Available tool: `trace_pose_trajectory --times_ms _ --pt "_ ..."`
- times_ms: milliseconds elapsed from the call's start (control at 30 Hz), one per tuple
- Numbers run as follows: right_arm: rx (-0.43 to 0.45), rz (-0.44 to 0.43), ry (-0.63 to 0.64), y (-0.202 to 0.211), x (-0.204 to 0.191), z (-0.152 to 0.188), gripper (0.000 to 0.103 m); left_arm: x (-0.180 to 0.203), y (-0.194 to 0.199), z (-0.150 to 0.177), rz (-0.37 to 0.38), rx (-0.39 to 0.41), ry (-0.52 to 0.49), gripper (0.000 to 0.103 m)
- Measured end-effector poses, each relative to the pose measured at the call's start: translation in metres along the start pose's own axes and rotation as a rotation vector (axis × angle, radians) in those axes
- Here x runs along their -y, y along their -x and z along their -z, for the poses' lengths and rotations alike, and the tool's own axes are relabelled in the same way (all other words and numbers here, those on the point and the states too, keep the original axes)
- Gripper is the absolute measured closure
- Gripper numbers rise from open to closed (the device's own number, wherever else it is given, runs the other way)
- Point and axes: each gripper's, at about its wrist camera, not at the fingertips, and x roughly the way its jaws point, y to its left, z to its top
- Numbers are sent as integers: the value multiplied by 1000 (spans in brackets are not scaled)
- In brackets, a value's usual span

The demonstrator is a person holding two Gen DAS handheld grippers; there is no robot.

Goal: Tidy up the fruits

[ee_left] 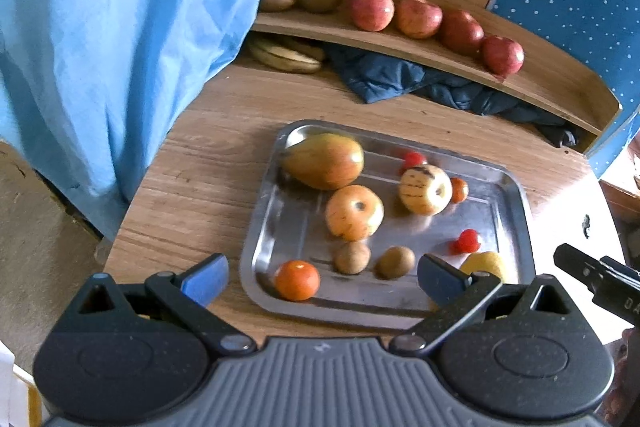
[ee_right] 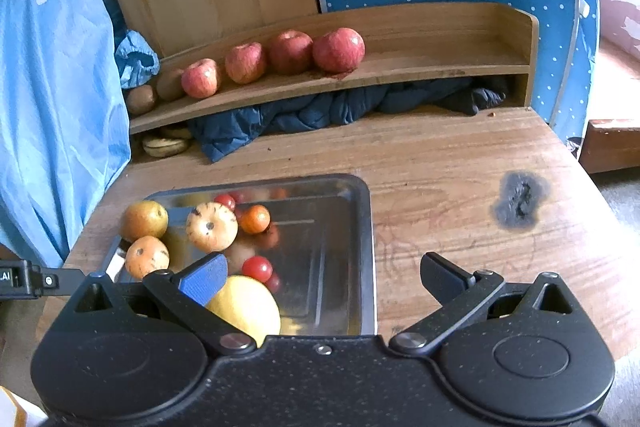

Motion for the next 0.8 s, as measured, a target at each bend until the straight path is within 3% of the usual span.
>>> trace_pose_trajectory --times_ms 500,800 --pt "55 125 -4 29 -52 19 1 -38 9 3 95 -2 -66 0" --pt "74 134 3 60 -91 38 1 -59 29 14 155 39 -151 0"
